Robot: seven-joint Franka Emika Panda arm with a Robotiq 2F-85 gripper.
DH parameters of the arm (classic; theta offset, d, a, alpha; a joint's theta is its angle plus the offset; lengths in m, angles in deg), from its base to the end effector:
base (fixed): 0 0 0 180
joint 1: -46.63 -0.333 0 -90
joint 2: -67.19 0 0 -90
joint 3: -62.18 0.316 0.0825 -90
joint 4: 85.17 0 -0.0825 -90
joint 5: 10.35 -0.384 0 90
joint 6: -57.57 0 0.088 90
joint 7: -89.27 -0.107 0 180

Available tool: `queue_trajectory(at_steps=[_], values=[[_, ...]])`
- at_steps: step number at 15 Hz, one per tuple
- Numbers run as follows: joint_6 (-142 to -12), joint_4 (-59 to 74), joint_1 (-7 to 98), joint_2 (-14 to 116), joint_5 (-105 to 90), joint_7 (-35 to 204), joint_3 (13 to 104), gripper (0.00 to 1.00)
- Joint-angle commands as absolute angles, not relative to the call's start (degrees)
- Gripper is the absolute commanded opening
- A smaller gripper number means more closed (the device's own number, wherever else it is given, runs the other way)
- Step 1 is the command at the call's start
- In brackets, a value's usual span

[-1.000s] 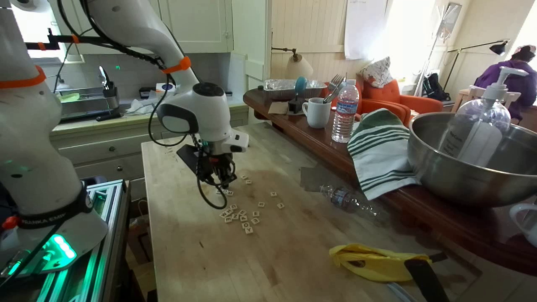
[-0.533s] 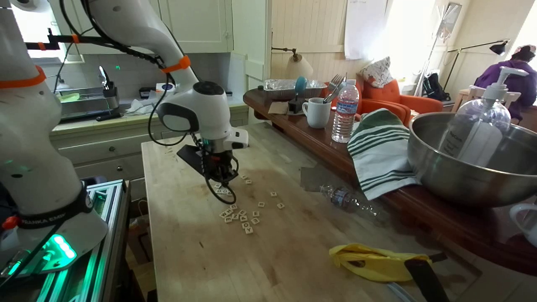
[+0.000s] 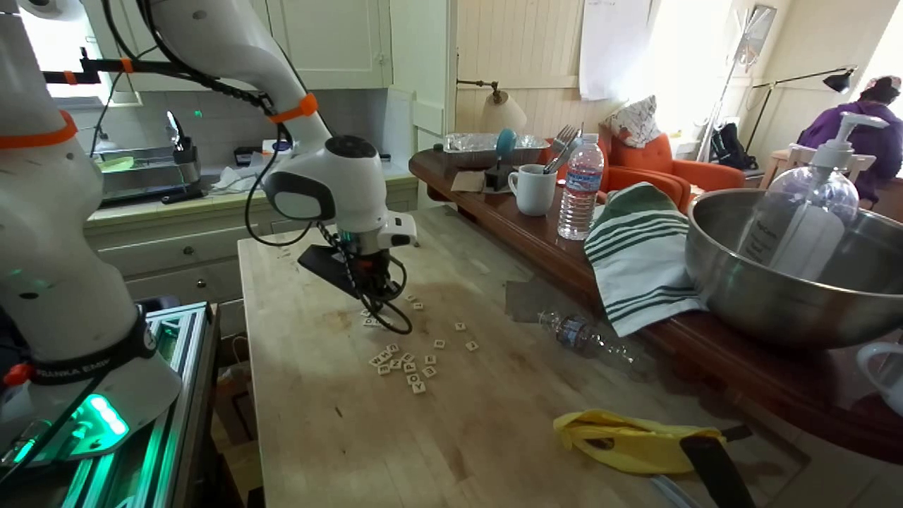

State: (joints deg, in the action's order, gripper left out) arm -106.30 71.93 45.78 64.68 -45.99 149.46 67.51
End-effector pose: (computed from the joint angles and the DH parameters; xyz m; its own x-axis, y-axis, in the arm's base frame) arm 0.3946 0.0111 0.2101 0.8348 0.5190 0.1838 0.5405 -0.8360 -0.0944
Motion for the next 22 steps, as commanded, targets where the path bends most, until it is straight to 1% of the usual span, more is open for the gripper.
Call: queue_trajectory(at_steps=[1, 7, 16, 22], values=[[-107.2, 72.1, 45.3, 63.7, -43.2, 150.9, 67.0, 0.00], [-107.4, 72.0, 45.3, 63.5, -38.9, 151.7, 66.9, 0.00], [-105.5, 72.1, 45.3, 64.1, -41.0, 159.5, 67.6, 0.00], [-104.8, 72.1, 45.6, 63.7, -37.4, 164.2, 66.7, 0.00]])
